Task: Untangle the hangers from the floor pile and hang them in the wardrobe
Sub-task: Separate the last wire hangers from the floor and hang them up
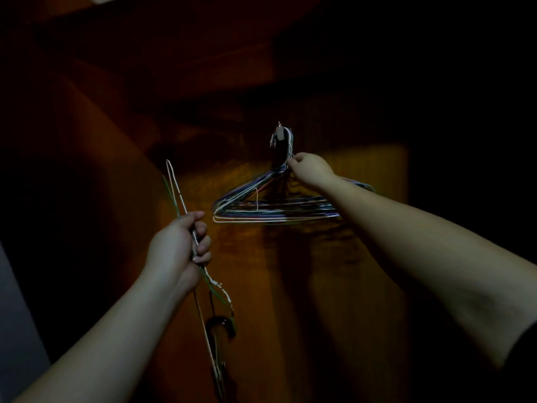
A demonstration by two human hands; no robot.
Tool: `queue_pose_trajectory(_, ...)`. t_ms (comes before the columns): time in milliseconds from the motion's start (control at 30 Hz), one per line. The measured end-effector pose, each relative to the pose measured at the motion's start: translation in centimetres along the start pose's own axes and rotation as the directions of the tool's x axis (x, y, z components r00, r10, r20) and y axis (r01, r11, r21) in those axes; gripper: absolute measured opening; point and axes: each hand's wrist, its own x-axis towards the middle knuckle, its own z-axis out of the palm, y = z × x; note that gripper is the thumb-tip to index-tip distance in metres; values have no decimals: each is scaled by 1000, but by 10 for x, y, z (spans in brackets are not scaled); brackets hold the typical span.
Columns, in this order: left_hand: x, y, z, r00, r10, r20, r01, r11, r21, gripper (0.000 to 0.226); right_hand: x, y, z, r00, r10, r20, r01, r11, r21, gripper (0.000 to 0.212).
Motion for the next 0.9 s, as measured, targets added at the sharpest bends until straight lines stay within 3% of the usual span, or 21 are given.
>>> queue_pose_trajectory(733,-20,5,-10,997,-58,54,60,998,-29,15,0,-10,-10,994,-30,-107,-14,922,-387,27)
queue_pose_trajectory(833,-22,6,-13,994,-80,74,82,997,-13,15,-9,-19,-8,966,-154,-208,47,895,-444,41)
queue_pose_trajectory(900,-23,5,-17,991,-105,85,105,994,8,16,-26,-33,-3,942,-261,-212,171,915,-365,40)
